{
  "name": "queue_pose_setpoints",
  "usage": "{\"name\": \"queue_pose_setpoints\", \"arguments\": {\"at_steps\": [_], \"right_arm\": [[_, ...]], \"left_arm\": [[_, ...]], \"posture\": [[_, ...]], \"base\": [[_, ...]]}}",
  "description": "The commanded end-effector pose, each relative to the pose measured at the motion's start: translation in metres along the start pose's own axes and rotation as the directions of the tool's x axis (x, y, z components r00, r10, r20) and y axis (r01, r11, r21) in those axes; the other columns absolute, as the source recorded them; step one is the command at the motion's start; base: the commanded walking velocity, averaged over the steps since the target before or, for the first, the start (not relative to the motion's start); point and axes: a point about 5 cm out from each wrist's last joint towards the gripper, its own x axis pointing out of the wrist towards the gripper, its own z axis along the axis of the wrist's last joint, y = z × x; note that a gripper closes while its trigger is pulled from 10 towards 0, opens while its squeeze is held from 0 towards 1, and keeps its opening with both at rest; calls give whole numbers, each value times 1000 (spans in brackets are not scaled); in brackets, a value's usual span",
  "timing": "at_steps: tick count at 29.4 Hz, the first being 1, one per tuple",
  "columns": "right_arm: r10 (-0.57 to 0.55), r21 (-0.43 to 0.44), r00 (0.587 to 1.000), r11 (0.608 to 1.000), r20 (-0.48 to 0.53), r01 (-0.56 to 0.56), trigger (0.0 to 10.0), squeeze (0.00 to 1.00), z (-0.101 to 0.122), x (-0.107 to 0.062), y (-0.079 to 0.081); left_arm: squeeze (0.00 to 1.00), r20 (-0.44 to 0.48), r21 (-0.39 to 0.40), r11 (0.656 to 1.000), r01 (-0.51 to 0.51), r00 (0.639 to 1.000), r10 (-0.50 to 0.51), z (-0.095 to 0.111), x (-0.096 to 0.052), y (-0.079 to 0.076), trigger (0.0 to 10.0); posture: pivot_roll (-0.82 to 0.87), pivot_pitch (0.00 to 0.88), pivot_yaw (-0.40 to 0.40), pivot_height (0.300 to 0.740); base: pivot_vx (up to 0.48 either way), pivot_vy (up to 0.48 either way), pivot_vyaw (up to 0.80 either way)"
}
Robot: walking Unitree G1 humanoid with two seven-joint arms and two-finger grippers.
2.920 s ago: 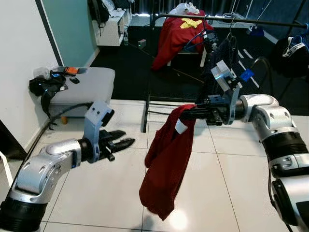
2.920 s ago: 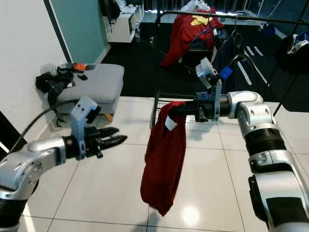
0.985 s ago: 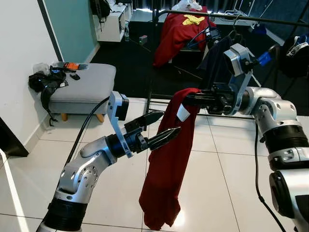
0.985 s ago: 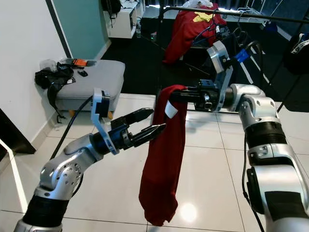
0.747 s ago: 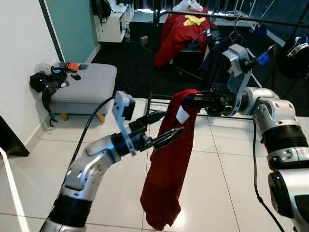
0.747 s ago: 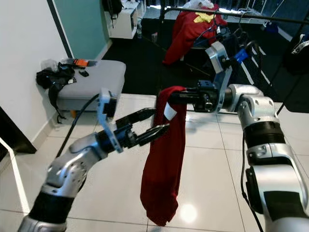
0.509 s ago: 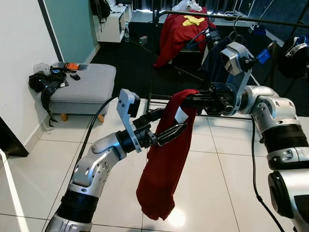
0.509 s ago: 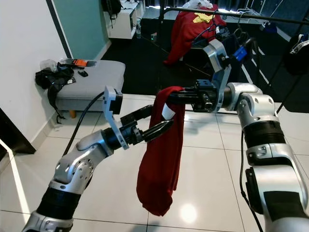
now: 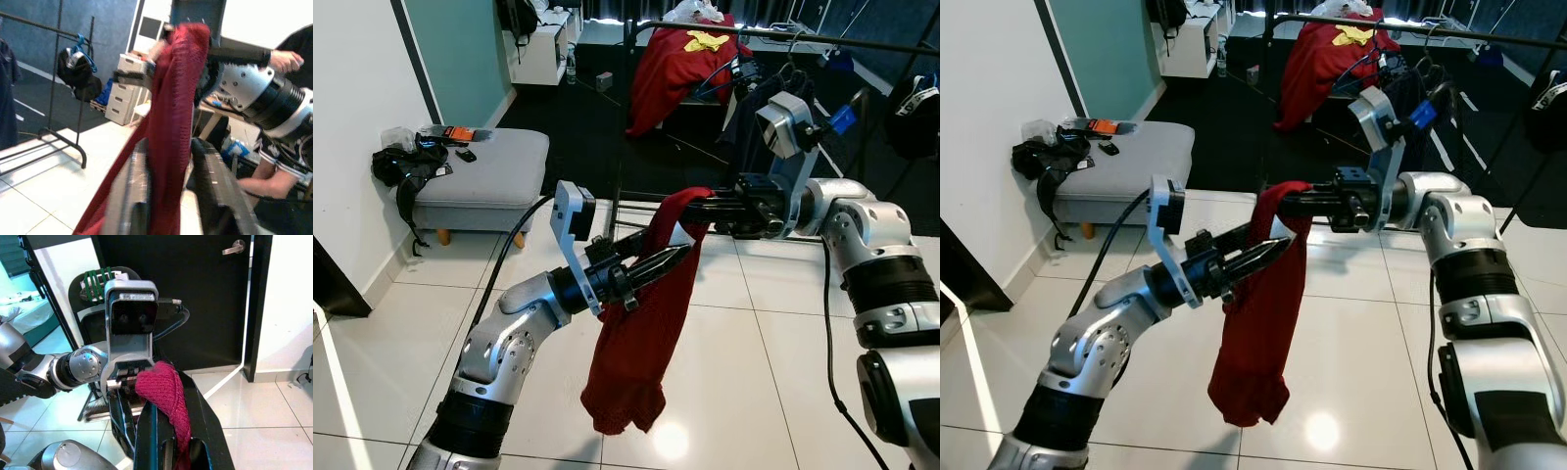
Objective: Hang hanger
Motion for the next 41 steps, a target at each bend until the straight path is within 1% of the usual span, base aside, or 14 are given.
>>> {"name": "queue_pose_setpoints", "arguments": {"at_steps": [1, 2, 3, 4, 5, 9, 10, 17, 18, 19, 32, 37, 40, 41], "right_arm": [[14, -24, 1000, 1000, -5, -14, 0, 0, 3, 2, 1], [14, -25, 1000, 1000, -5, -14, 0, 0, 3, 2, 1], [14, -25, 1000, 1000, -5, -14, 0, 0, 3, 2, 1], [14, -26, 1000, 1000, -5, -14, 0, 0, 4, 3, 1], [14, -27, 1000, 1000, -4, -14, 0, 0, 4, 3, 1], [13, -29, 1000, 999, -3, -13, 0, 0, 4, 3, 1], [13, -29, 1000, 999, -2, -13, 0, 0, 4, 3, 1], [12, -29, 1000, 1000, -1, -12, 0, 0, 3, 3, 0], [12, -29, 1000, 1000, -1, -12, 0, 0, 3, 3, 0], [13, -29, 1000, 1000, 0, -13, 0, 0, 3, 4, 0], [-16, -30, 1000, 999, -20, 16, 0, 0, -6, 1, 1], [-156, -36, 987, 987, -22, 155, 0, 0, -34, -9, 0], [-250, -44, 968, 967, -11, 250, 2745, 0, -46, -10, -3], [-333, -47, 943, 942, 10, 333, 8824, 1000, -52, -9, -8]], "left_arm": [[0, -40, 10, 1000, 20, 999, -20, -5, 0, -4, 1490], [0, -52, 13, 1000, 15, 999, -14, -6, 1, -4, 10000], [0, -52, 13, 1000, 15, 999, -14, -6, 1, -4, 10000], [255, -57, 10, 1000, 10, 998, -10, -7, 1, -3, 10000], [1000, -59, 2, 1000, 8, 998, -8, -8, 1, -3, 10000], [941, -74, 13, 1000, -5, 997, 6, -9, 2, -2, 10000], [0, -78, 20, 1000, -6, 997, 7, -9, 2, -1, 10000], [0, -69, 25, 1000, -12, 997, 13, -8, 2, 0, 8745], [0, -66, 22, 1000, -15, 998, 17, -8, 2, 1, 2863], [0, -61, 13, 1000, -15, 998, 16, -7, 2, 1, 0], [0, -95, 37, 999, -14, 995, 17, -1, -8, 8, 0], [0, -349, 205, 979, -15, 933, 88, 2, -48, 22, 0], [0, -458, 281, 960, -6, 878, 140, 5, -67, 29, 0], [0, -512, 316, 949, -16, 839, 184, 13, -77, 34, 0]], "posture": [[53, 97, -47, 740], [53, 97, -45, 740], [53, 97, -45, 740], [53, 97, -45, 740], [53, 97, -45, 740], [53, 95, -42, 740], [53, 95, -41, 740], [54, 92, -39, 740], [54, 91, -39, 740], [54, 90, -38, 740], [57, 65, -32, 740], [69, 36, -25, 740], [75, 30, -16, 740], [81, 21, -5, 740]], "base": [[0, 0, 0], [0, 0, 0], [0, 0, 0], [0, 0, 0], [0, 0, 0], [0, 0, 0], [0, 0, 0], [0, 0, 0], [0, 0, 0], [0, 0, 0], [0, 0, 0], [0, 0, 0], [0, 0, 0], [0, 0, 0]]}}
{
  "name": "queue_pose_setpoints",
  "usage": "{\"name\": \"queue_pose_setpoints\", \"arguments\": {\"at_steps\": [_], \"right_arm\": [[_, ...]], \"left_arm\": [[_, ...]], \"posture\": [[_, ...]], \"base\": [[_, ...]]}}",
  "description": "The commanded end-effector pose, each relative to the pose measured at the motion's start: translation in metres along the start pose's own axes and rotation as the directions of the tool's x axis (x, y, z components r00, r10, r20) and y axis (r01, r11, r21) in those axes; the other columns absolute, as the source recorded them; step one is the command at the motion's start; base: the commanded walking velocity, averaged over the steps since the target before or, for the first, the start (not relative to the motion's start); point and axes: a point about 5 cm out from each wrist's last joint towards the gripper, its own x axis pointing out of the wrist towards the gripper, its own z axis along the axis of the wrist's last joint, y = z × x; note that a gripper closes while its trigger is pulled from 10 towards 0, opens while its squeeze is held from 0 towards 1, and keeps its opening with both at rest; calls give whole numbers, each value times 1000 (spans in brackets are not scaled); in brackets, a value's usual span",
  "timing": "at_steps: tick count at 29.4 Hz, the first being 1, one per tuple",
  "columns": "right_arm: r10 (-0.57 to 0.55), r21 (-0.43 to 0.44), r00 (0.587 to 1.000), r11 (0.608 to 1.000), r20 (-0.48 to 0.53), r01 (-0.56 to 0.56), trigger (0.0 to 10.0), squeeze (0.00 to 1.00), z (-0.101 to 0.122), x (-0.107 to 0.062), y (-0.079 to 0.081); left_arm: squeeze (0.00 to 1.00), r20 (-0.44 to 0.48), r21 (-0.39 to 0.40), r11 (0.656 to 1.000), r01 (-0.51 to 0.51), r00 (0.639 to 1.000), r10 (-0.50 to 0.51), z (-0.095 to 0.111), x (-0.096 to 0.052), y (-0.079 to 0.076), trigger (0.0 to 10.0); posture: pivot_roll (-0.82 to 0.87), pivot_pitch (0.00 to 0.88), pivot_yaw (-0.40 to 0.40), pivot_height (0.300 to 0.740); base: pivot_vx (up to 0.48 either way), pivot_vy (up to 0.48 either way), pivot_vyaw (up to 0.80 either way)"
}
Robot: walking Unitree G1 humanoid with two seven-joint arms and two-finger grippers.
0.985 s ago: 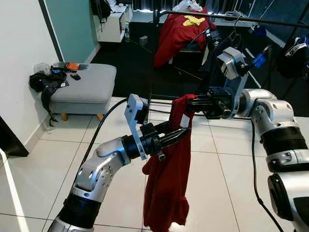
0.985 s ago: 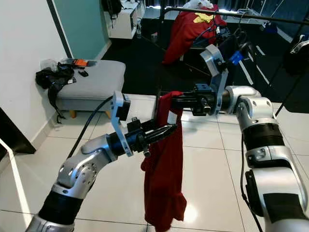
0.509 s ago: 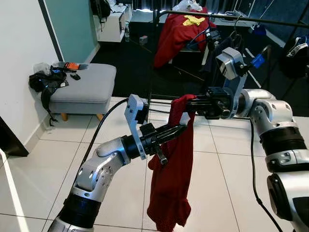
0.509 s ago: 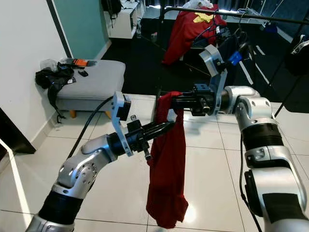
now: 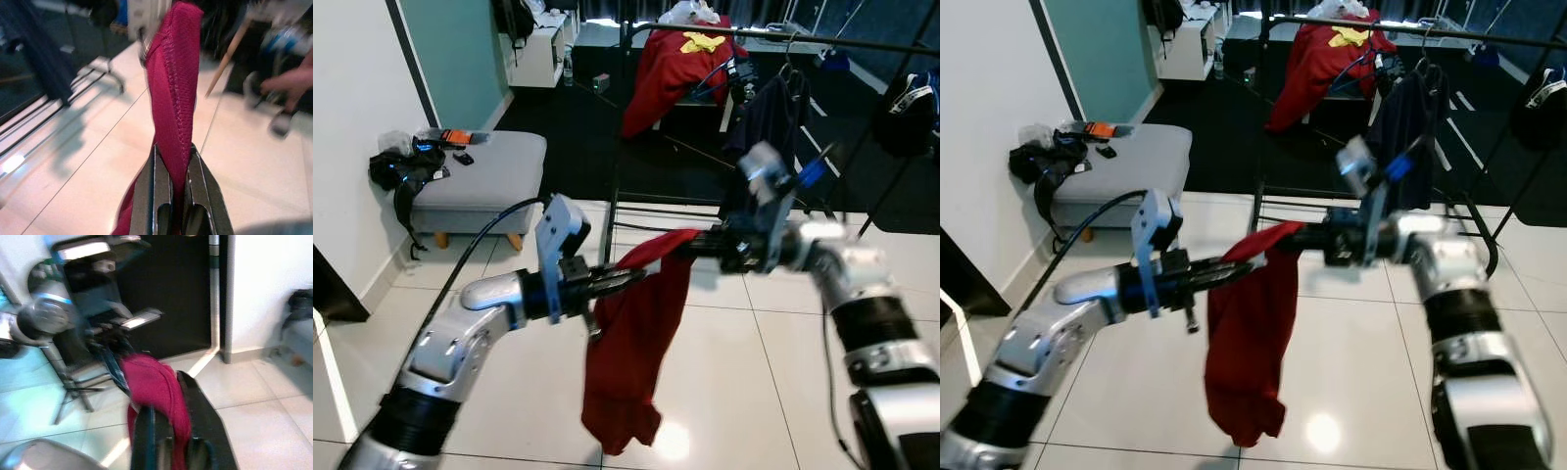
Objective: Hang hanger
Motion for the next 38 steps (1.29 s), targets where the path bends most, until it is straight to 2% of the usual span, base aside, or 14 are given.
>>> {"name": "queue_pose_setpoints", "arguments": {"at_steps": [1, 7, 8, 9, 15, 20, 21, 23, 29, 33, 34, 36, 37, 38], "right_arm": [[-148, -43, 988, 988, 52, 150, 9686, 1000, 5, -12, -8], [-203, -71, 978, 976, 49, 206, 10000, 1000, -2, -6, -7], [-210, -68, 977, 975, 40, 212, 10000, 718, -5, -5, -6], [-215, -74, 976, 974, 16, 216, 10000, 0, -10, -6, -3], [-457, -124, 884, 887, -99, 445, 10000, 0, -44, -21, -11], [-796, -86, 605, 603, -9, 793, 10000, 0, -59, -35, -29], [-871, -28, 491, 490, 13, 871, 10000, 0, -73, -36, -27], [-888, 12, 460, 460, 28, 888, 10000, 0, -81, -32, -23], [-718, 47, 671, 688, 181, 724, 10000, 0, -86, 25, 12], [-656, 8, 719, 740, 228, 673, 10000, 0, -82, 42, 21], [-607, -14, 755, 777, 248, 629, 10000, 667, -78, 50, 25], [-556, -44, 787, 809, 269, 587, 10000, 667, -74, 60, 30], [-529, -60, 804, 824, 273, 563, 10000, 1000, -73, 68, 31], [-517, -68, 811, 831, 273, 552, 10000, 1000, -72, 72, 32]], "left_arm": [[0, -135, 6, 999, -54, 989, 54, -9, -21, 10, 0], [0, -135, 4, 999, -44, 990, 45, 1, -22, 12, 0], [0, -135, 0, 999, -47, 990, 47, 2, -21, 13, 0], [0, -145, -6, 997, -72, 987, 71, 2, -20, 15, 0], [0, -148, -52, 971, -233, 963, 224, -4, -15, 33, 0], [0, -81, -159, 904, -396, 918, 388, -5, -16, 48, 0], [0, -195, -141, 771, -621, 781, 593, -16, -24, 68, 0], [0, -256, -91, 695, -713, 691, 676, -21, -32, 77, 0], [0, -195, -155, 665, -731, 682, 705, -8, -33, 79, 0], [0, -161, -209, 679, -704, 709, 686, 0, -26, 75, 0], [0, -143, -224, 685, -693, 718, 681, 6, -23, 74, 0], [0, -124, -238, 688, -686, 724, 679, 12, -19, 72, 0], [0, -101, -252, 703, -666, 740, 665, 17, -16, 70, 0], [0, -86, -260, 713, -651, 751, 655, 20, -14, 69, 0]], "posture": [[82, 19, -4, 740], [86, 16, -1, 740], [87, 14, 0, 740], [87, 14, 3, 740], [81, 23, 14, 740], [77, 29, 27, 740], [86, 28, 27, 740], [92, 27, 26, 740], [95, 40, 36, 740], [94, 40, 35, 740], [99, 42, 32, 740], [100, 41, 31, 740], [101, 42, 28, 740], [101, 42, 28, 740]], "base": [[0, 0, 0], [0, 0, 0], [0, 0, 0], [0, 0, 0], [0, 0, 0], [0, 0, 0], [0, 0, 0], [0, 0, 0], [0, 0, 0], [0, 0, 0], [0, 0, 0], [0, 0, 0], [0, 0, 0], [0, 0, 0]]}}
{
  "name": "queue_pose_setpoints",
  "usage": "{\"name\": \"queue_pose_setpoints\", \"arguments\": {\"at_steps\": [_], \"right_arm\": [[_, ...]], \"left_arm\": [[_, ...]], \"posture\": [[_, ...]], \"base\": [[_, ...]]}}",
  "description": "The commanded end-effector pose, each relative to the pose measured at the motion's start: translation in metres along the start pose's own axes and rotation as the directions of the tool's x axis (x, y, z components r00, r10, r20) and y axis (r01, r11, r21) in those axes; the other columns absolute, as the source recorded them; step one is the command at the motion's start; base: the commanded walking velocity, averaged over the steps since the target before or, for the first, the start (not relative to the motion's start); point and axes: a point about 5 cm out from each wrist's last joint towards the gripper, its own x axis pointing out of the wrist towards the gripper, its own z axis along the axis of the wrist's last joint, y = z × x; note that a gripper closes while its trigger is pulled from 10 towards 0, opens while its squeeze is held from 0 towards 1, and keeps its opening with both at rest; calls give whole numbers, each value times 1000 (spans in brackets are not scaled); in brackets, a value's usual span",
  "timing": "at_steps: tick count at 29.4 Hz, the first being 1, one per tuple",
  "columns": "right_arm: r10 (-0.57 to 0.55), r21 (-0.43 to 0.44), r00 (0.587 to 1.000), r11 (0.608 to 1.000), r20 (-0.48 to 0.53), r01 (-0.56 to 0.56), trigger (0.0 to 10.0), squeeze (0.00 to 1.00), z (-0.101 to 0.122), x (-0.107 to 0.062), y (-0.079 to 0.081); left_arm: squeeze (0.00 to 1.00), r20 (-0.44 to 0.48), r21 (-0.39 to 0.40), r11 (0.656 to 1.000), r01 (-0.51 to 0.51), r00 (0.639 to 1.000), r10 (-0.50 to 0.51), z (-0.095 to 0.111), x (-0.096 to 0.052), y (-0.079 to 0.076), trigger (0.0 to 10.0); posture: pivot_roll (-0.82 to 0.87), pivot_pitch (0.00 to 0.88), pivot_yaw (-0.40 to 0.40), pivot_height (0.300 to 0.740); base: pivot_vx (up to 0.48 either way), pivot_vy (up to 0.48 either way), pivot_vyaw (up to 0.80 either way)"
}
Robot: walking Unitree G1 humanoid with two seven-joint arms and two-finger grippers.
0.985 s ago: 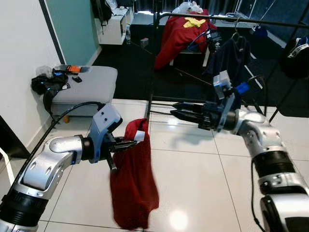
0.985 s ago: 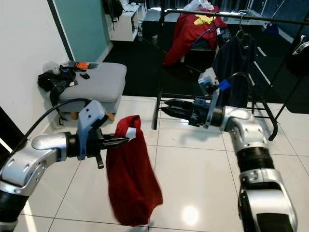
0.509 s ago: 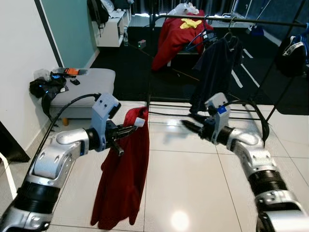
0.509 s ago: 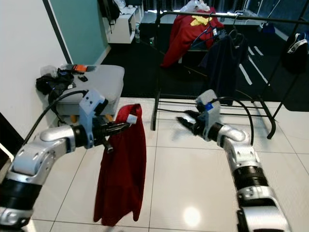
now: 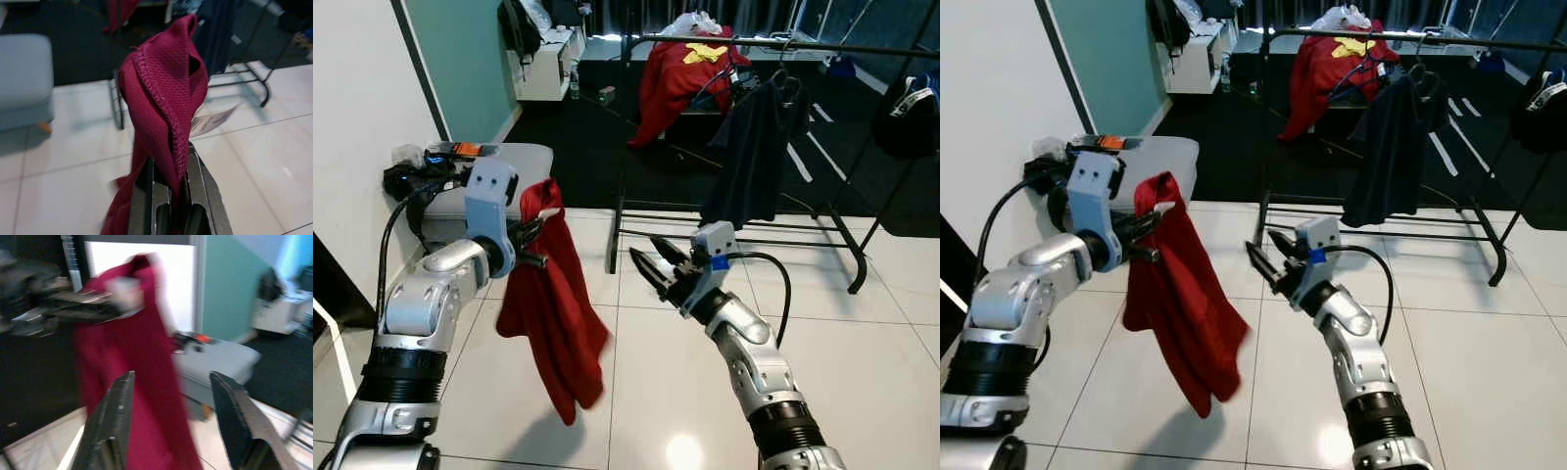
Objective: Hang hanger
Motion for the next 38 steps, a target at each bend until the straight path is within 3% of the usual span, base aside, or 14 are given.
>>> {"name": "queue_pose_setpoints", "arguments": {"at_steps": [1, 3, 4, 5, 6, 14, 19, 24, 25, 38], "right_arm": [[27, -30, 1000, 999, -3, -27, 10000, 1000, 0, 9, 6], [28, -49, 999, 998, -17, -28, 10000, 1000, -1, 12, 7], [5, -65, 1000, 998, -26, -7, 10000, 812, -1, 15, 5], [-13, -75, 999, 997, -29, 10, 10000, 149, 0, 17, 3], [-29, -78, 999, 997, -28, 27, 10000, 0, 1, 19, 1], [-59, -100, 998, 993, -7, 58, 10000, 0, 8, 23, -7], [-25, -87, 999, 996, 37, 28, 10000, 0, 15, 28, -7], [-5, -74, 999, 997, 52, 9, 10000, 0, 18, 30, -7], [23, -53, 998, 998, 56, -20, 0, 0, 18, 31, -5], [57, -37, 997, 998, 59, -55, 0, 0, 16, 29, -2]], "left_arm": [[0, 54, -17, 999, 52, 997, -51, 15, 1, -9, 0], [0, 64, -19, 998, 67, 996, -66, 18, 1, -12, 0], [0, 78, -11, 996, 90, 993, -89, 21, 1, -15, 0], [0, 86, -5, 994, 106, 991, -106, 23, 0, -17, 0], [0, 90, -6, 993, 116, 989, -115, 24, 0, -18, 0], [0, 97, -36, 983, 181, 979, -177, 28, -7, -24, 0], [0, 116, -53, 959, 278, 956, -270, 31, -13, -32, 0], [0, 121, -52, 952, 302, 948, -294, 31, -15, -33, 0], [0, 127, -60, 947, 314, 944, -305, 32, -16, -35, 0], [0, 131, -79, 943, 324, 941, -312, 35, -19, -35, 0]], "posture": [[106, 43, 24, 740], [106, 43, 24, 740], [110, 42, 19, 740], [110, 42, 19, 740], [112, 42, 19, 740], [112, 42, 20, 740], [113, 44, 18, 740], [113, 45, 16, 740], [112, 46, 16, 740], [110, 51, 15, 740]], "base": [[0, 0, 0], [0, 0, 0], [0, 0, 0], [0, 0, 0], [0, 0, 0], [0, 0, 0], [0, 0, 0], [0, 0, 0], [0, 0, 0], [0, 0, 0]]}}
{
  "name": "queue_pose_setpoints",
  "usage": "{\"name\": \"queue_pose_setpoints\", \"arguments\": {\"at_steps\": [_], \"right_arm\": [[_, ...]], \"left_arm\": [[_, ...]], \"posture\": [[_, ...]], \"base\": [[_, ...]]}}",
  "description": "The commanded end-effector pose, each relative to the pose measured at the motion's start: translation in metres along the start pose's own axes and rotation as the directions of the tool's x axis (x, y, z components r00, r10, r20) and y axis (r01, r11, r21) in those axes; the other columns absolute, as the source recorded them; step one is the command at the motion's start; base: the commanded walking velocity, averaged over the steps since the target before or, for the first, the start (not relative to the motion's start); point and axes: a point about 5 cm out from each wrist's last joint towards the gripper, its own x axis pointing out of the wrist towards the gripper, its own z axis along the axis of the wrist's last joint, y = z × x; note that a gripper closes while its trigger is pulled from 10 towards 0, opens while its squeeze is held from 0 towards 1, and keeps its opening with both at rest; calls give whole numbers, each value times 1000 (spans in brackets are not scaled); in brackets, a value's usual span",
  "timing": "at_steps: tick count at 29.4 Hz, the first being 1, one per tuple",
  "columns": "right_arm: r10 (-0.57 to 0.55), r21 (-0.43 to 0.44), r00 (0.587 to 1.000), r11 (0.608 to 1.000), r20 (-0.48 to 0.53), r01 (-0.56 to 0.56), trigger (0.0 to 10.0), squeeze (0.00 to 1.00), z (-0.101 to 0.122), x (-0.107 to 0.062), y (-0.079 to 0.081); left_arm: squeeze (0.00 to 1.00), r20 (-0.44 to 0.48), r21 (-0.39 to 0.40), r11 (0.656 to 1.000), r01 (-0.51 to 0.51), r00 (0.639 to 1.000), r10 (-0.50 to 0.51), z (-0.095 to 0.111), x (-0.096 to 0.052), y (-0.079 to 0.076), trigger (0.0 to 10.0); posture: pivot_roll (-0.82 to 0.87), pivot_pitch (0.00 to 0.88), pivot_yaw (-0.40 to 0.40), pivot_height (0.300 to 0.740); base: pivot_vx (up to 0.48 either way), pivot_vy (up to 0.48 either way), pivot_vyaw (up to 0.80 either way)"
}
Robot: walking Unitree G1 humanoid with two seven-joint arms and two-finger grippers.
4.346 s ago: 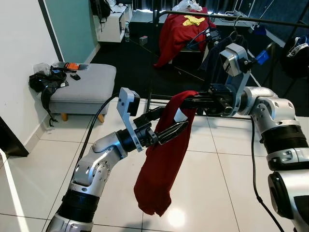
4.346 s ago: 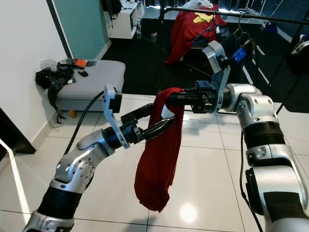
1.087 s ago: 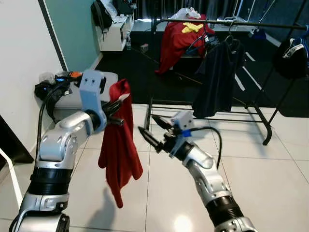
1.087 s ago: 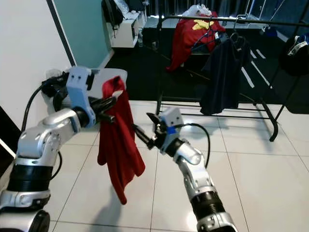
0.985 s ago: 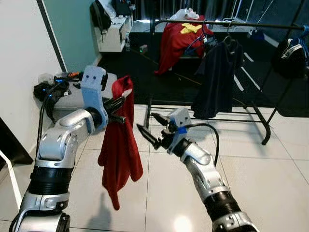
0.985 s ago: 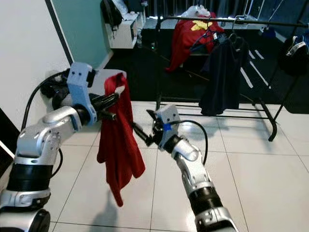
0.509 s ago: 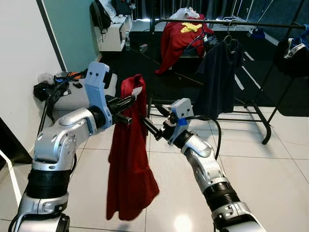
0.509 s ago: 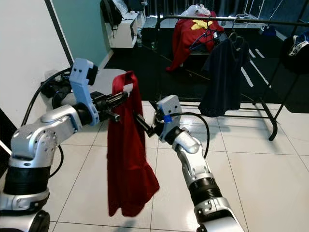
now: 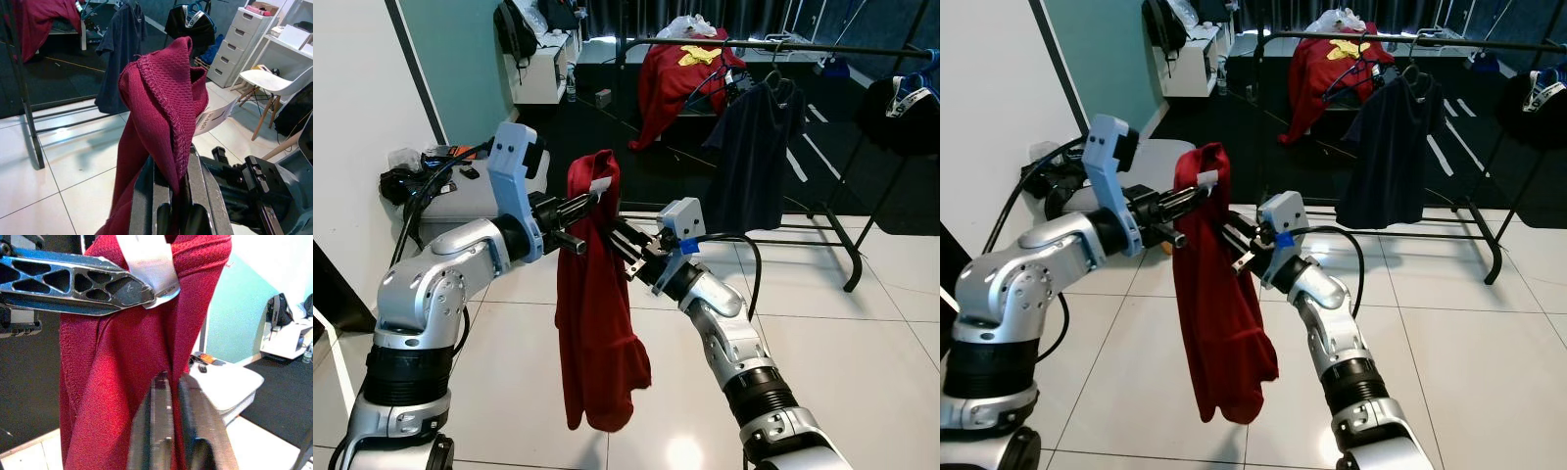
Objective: Hang hanger
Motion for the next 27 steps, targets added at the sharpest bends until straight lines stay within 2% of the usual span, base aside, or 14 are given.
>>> {"name": "queue_pose_setpoints", "arguments": {"at_steps": [1, 6, 8, 9, 11, 13, 14, 15, 17, 18, 21, 25, 26, 27], "right_arm": [[0, 14, 1000, 1000, 3, 0, 0, 0, -1, 0, 0], [-35, 35, 999, 999, 28, 34, 0, 0, 3, -3, -8], [-94, 79, 994, 993, 51, 90, 0, 0, 8, -10, -23], [-94, 79, 994, 993, 51, 90, 0, 0, 8, -10, -23], [-158, 119, 984, 982, 75, 149, 0, 0, 15, -17, -39], [-179, 129, 980, 978, 83, 167, 0, 0, 17, -20, -45], [-203, 138, 975, 972, 93, 190, 0, 0, 20, -24, -51], [-203, 138, 975, 972, 93, 190, 0, 0, 20, -24, -51], [-273, 160, 955, 954, 119, 253, 0, 0, 29, -35, -70], [-273, 160, 955, 954, 119, 253, 0, 0, 29, -35, -70], [-334, 173, 932, 935, 138, 310, 0, 0, 37, -47, -86], [-343, 175, 929, 932, 141, 317, 0, 0, 39, -50, -89], [-315, 169, 939, 942, 137, 291, 0, 0, 40, -49, -87], [-254, 151, 957, 960, 137, 234, 0, 0, 43, -45, -81]], "left_arm": [[0, 9, 5, 1000, 1, 1000, -1, 3, -5, 1, 0], [0, -3, 5, 1000, 8, 1000, -8, 2, -8, 1, 0], [0, -15, -2, 999, 51, 999, -51, 2, -12, -1, 0], [0, -15, -2, 999, 51, 999, -51, 2, -12, -1, 0], [0, -29, 3, 996, 94, 995, -94, 1, -17, -2, 0], [0, -35, 7, 994, 106, 994, -106, 0, -19, -2, 0], [0, -41, 9, 994, 111, 993, -111, -1, -21, -1, 0], [0, -41, 9, 994, 111, 993, -111, -1, -21, -1, 0], [0, -47, 4, 995, 104, 993, -104, -3, -24, 3, 0], [0, -47, 4, 995, 104, 993, -104, -3, -24, 3, 0], [0, -40, -11, 995, 94, 995, -95, -3, -27, 6, 0], [0, -34, -16, 996, 93, 995, -93, -3, -27, 6, 0], [0, -30, -16, 997, 81, 996, -81, -2, -26, 7, 824], [0, -36, 0, 998, 62, 997, -62, -2, -25, 8, 1137]], "posture": [[110, 51, 15, 740], [111, 52, 13, 740], [113, 54, 11, 740], [113, 54, 11, 740], [112, 56, 11, 740], [112, 56, 11, 740], [110, 55, 11, 740], [110, 55, 11, 740], [106, 53, 11, 740], [106, 53, 11, 740], [104, 51, 12, 740], [104, 48, 10, 740], [104, 45, 11, 740], [101, 42, 13, 740]], "base": [[0, 0, 0], [0, 0, 0], [0, 0, 0], [0, 0, 0], [0, 0, 0], [0, 0, 0], [0, 0, 0], [0, 0, 0], [0, 0, 0], [0, 0, 0], [0, 0, 0], [0, 0, 0], [0, 0, 0], [0, 0, 0]]}}
